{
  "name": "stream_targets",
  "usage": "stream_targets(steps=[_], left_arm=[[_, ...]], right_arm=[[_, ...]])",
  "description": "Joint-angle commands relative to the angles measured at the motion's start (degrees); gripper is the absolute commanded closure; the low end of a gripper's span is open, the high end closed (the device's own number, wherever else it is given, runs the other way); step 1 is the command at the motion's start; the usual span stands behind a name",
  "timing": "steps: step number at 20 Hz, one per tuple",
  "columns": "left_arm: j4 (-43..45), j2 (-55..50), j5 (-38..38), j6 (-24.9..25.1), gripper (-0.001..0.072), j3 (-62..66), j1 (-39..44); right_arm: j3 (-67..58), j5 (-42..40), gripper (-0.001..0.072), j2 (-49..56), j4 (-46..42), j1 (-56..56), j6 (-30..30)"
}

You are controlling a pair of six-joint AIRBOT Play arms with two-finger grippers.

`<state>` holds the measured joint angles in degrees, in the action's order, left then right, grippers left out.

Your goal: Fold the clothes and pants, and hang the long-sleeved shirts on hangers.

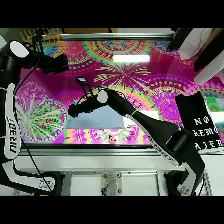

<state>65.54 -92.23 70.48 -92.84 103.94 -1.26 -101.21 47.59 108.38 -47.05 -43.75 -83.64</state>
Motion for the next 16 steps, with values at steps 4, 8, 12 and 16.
stream_targets(steps=[4, 8, 12, 16], left_arm=[[3.39, 10.73, -6.56, 0.07, 0.0702, -15.50, -0.66], [3.48, 18.43, -7.63, 1.36, 0.0701, -31.06, 1.44], [3.48, 23.08, -10.40, 1.57, 0.0701, -40.30, 5.29], [3.45, 24.90, -12.07, 1.57, 0.0701, -43.76, 8.04]], right_arm=[[18.27, 2.43, 0.0007, -13.42, -5.09, 10.16, 3.96], [39.98, 2.84, 0.0007, -23.82, -5.38, 24.72, 0.87], [47.47, 2.84, 0.0007, -22.25, 1.01, 33.24, 1.86], [46.51, 1.77, 0.0008, -15.72, 16.35, 31.32, 12.26]])
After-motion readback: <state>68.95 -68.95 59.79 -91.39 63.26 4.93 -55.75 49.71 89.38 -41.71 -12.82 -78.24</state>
